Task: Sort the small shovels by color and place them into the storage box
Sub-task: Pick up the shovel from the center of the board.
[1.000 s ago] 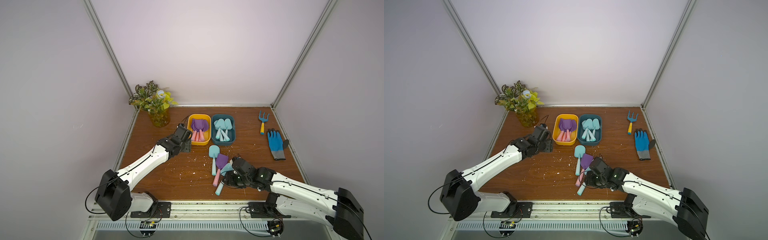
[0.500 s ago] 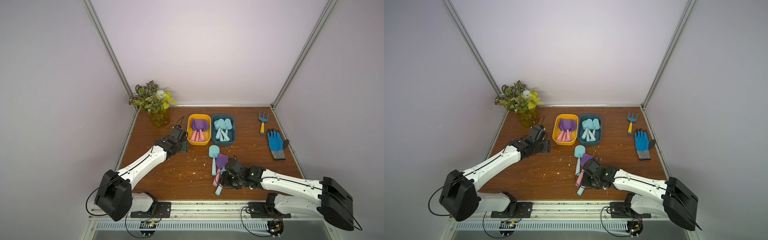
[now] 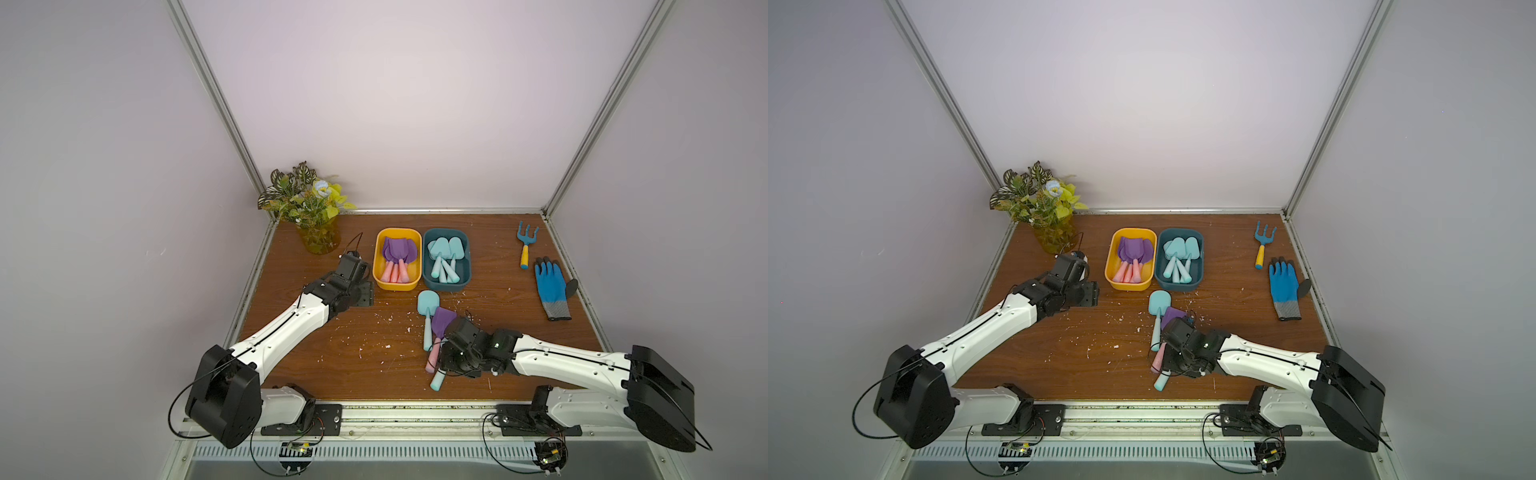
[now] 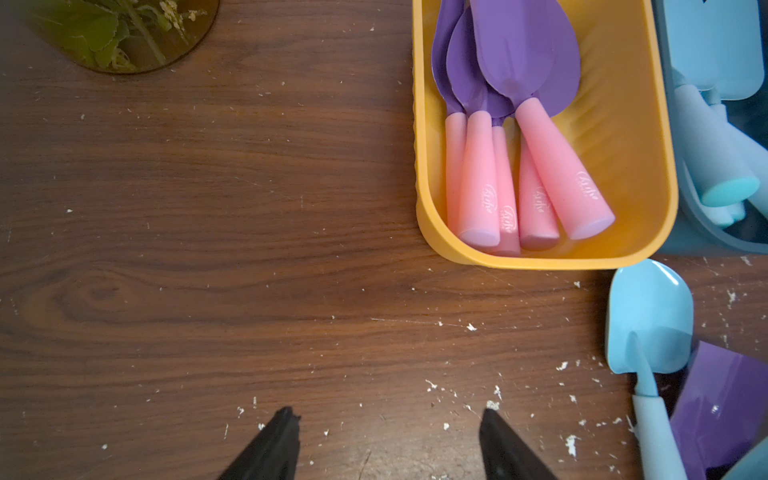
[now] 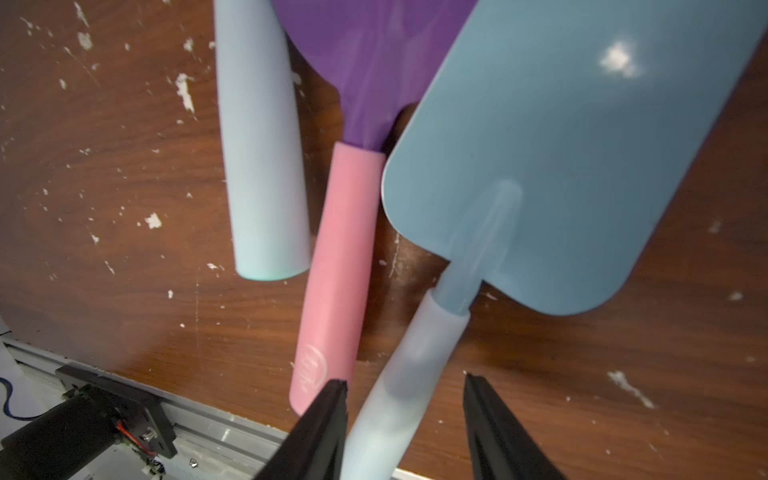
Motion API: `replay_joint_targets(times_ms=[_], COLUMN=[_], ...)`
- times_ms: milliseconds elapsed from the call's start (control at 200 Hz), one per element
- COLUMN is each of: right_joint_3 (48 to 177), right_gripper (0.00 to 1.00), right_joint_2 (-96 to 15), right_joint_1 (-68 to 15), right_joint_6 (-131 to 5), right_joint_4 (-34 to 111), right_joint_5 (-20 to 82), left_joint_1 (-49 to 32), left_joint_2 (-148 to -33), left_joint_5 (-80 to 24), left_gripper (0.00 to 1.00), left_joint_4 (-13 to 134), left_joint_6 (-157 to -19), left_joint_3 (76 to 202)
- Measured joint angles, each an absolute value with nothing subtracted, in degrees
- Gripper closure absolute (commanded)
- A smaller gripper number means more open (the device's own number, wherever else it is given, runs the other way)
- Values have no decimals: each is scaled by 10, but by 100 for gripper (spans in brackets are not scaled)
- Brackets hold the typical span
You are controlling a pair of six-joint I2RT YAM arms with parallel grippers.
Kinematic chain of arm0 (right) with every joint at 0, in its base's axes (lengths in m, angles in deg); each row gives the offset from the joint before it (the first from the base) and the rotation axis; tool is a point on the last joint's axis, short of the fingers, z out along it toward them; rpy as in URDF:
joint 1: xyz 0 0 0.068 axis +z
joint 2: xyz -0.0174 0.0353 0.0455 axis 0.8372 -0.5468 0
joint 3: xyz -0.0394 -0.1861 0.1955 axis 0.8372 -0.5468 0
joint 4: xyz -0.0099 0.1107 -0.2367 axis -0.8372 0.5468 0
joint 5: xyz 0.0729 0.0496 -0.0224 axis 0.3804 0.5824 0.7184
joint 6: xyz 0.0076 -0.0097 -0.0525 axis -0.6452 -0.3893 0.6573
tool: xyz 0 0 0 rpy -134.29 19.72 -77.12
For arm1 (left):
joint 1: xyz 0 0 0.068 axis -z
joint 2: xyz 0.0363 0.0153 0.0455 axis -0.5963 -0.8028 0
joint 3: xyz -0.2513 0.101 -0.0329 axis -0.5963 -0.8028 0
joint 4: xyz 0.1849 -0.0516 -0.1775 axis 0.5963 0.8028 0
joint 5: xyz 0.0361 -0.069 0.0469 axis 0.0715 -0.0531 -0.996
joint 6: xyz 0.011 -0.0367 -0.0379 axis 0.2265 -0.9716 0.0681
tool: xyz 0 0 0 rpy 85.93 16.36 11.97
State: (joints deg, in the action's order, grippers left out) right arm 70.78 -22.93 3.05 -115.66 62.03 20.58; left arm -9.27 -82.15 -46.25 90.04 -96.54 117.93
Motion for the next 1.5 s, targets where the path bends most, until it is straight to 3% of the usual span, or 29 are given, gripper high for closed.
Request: replay_joint_targets(times_ms=[1066, 1501], right_joint_3=[718, 719], right_gripper=[47, 51], right_joint_2=[-274, -268], right_joint_1=[38, 38], right_joint_6=[-1177, -1181], right_joint_4=[643, 689], right_joint_5=[189, 161], left_joint_1=[-94, -94], left_joint_2=[-820, -820], left_joint_5=[-455, -454], left_gripper=[29, 29], left_joint_4=[894, 894], left_joint_6=[-965, -965], left_joint_3=[1179, 1179])
